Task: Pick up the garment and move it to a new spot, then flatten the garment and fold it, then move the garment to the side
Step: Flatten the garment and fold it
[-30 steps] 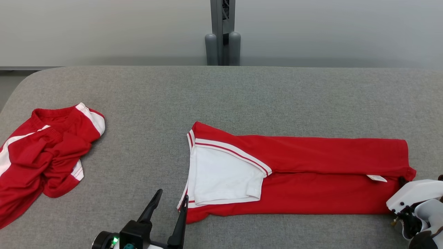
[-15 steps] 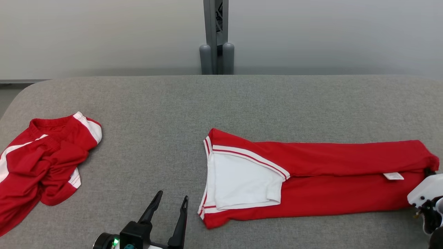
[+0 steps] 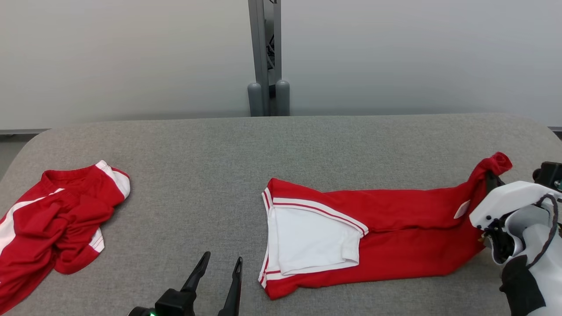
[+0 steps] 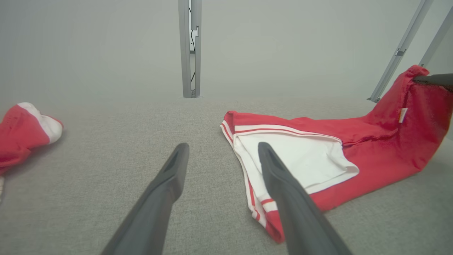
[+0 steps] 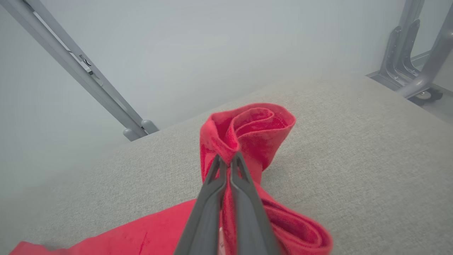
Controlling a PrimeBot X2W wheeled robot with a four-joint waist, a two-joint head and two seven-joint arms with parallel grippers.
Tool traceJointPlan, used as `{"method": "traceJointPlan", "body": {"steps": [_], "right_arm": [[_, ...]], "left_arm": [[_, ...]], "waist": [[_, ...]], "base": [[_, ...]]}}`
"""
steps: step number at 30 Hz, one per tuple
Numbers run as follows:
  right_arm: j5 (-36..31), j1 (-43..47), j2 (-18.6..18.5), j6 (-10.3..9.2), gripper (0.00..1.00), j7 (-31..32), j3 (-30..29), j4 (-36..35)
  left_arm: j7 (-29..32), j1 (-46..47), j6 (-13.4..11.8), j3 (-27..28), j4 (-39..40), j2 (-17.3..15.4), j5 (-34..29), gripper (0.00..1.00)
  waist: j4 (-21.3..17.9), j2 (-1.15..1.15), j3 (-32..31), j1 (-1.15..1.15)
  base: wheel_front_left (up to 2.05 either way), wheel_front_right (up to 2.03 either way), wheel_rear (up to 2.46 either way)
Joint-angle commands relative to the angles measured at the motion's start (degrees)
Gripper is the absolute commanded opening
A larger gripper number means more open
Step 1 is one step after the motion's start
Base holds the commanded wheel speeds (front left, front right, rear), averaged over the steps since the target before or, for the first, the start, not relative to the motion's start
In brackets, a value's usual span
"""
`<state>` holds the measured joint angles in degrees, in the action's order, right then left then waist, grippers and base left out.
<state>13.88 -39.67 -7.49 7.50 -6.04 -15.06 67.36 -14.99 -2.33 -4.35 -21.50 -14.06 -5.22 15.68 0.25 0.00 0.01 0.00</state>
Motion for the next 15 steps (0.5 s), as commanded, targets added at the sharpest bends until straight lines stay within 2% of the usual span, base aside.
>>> {"method": "traceJointPlan", "body": {"steps": [1, 8, 15], "right_arm": [[2.0, 1.6, 0.6, -0.02, 0.00, 0.8, 2.8, -2.6], [10.5, 6.6, 2.8, -0.02, 0.00, 5.6, 13.7, -15.6], [13.9, 10.7, 3.6, -0.02, 0.00, 8.5, 18.7, -22.9]], "left_arm": [[-0.2, -0.6, 0.0, 0.1, 0.1, -0.1, 0.1, 1.00], [-0.3, -0.6, 0.2, 0.1, 0.2, 0.5, 0.0, 1.00], [-0.3, -0.1, 0.6, 0.2, -0.1, 0.9, -0.1, 1.00]], "waist": [[0.6, 0.00, -0.7, 0.00], [3.4, 0.00, -1.5, 0.00], [7.5, 0.00, -1.7, 0.00]], "base": [[0.00, 0.00, 0.00], [0.00, 0.00, 0.00], [0.00, 0.00, 0.00]]}}
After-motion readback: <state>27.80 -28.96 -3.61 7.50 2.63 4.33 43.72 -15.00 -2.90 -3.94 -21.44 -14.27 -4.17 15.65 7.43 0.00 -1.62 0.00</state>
